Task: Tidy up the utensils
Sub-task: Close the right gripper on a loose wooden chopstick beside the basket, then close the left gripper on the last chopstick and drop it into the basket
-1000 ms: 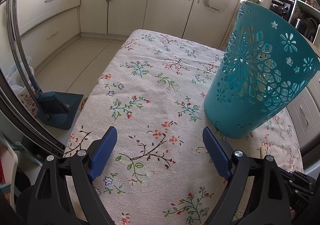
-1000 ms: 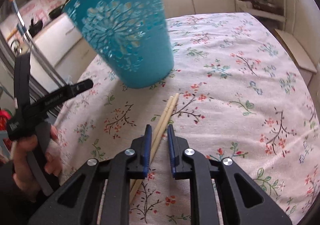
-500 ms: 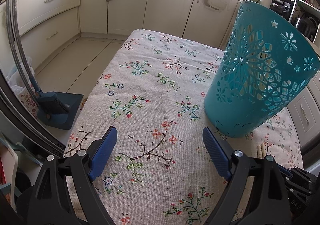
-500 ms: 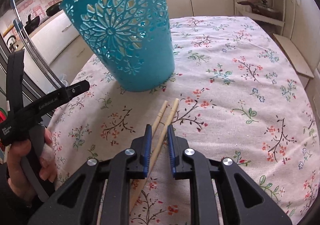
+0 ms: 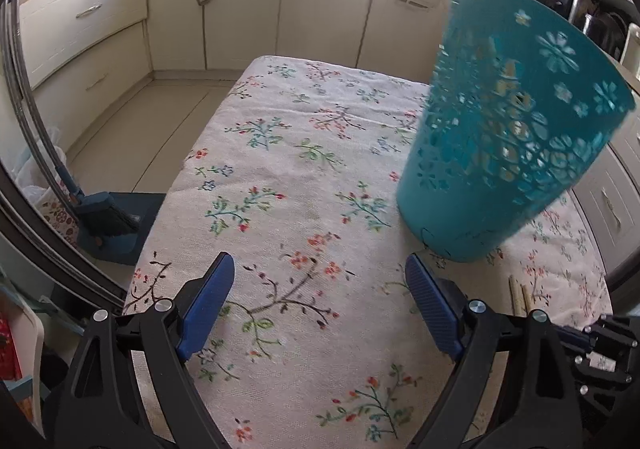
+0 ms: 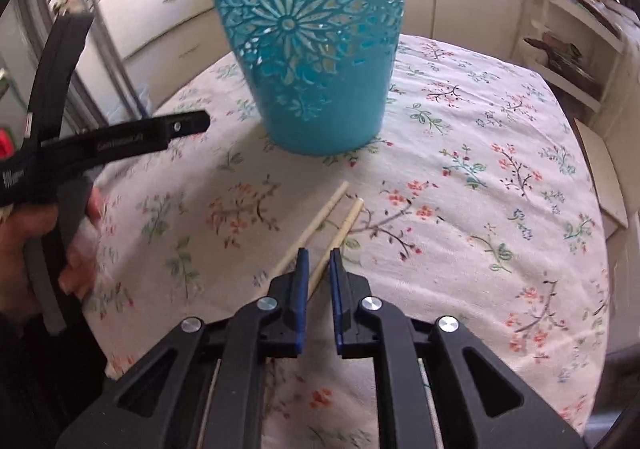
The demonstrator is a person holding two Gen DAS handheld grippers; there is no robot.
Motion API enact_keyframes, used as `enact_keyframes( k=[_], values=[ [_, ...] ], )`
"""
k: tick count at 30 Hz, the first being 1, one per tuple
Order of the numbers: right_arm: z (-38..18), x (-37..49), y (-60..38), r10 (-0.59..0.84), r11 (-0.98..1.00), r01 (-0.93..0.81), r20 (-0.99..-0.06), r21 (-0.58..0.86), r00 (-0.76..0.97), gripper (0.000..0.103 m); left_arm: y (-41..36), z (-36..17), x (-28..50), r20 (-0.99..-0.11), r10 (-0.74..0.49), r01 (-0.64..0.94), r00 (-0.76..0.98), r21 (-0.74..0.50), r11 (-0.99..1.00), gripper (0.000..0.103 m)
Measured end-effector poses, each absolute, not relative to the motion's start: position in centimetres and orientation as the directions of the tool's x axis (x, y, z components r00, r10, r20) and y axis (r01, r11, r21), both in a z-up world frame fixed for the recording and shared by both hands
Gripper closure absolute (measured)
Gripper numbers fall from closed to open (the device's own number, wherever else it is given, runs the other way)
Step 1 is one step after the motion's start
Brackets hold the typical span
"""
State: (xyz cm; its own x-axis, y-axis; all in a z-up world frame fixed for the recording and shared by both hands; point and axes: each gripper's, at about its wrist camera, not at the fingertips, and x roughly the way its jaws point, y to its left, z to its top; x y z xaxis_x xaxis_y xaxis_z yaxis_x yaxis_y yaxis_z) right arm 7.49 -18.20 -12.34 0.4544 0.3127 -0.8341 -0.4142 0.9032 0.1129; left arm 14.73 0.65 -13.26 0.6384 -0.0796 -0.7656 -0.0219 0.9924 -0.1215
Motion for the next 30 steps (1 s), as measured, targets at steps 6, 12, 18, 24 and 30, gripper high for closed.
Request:
enact_keyframes(
  k=[6,12,18,24,30],
  values=[
    [-12.7,6.9,-23.1,0.351,0.926,-0.305,-0.802,0.222,0.483,0.095,-7.2,-12.6,12.6,-0.77,-0.189,0.231,0.61,-0.056,0.971,0.019],
    [-12.5,7.2,-24.9,0.377,0.924,-0.262,-0.782,0.279,0.496,0.092,-12.2,-13.3,13.7,-0.817,-0.141,0.299,0.559,0.04,0.954,0.03],
    [-12.6,7.4,-25.7,0.386,0.922,-0.233,-0.771,0.308,0.506,0.092,-12.3,-14.3,13.6,-0.832,-0.186,0.328,0.524,-0.004,0.945,0.076],
    [-12.9,8.0,-25.2,0.389,0.921,-0.236,-0.766,0.309,0.512,0.09,-9.9,-14.2,13.6,-0.841,-0.204,0.269,0.501,-0.072,0.96,0.095],
    [-13.0,8.3,-22.8,0.426,0.899,-0.323,-0.76,0.295,0.492,0.09,-10.0,-14.2,14.8,-0.888,-0.196,0.304,0.415,-0.068,0.95,0.094]
  ],
)
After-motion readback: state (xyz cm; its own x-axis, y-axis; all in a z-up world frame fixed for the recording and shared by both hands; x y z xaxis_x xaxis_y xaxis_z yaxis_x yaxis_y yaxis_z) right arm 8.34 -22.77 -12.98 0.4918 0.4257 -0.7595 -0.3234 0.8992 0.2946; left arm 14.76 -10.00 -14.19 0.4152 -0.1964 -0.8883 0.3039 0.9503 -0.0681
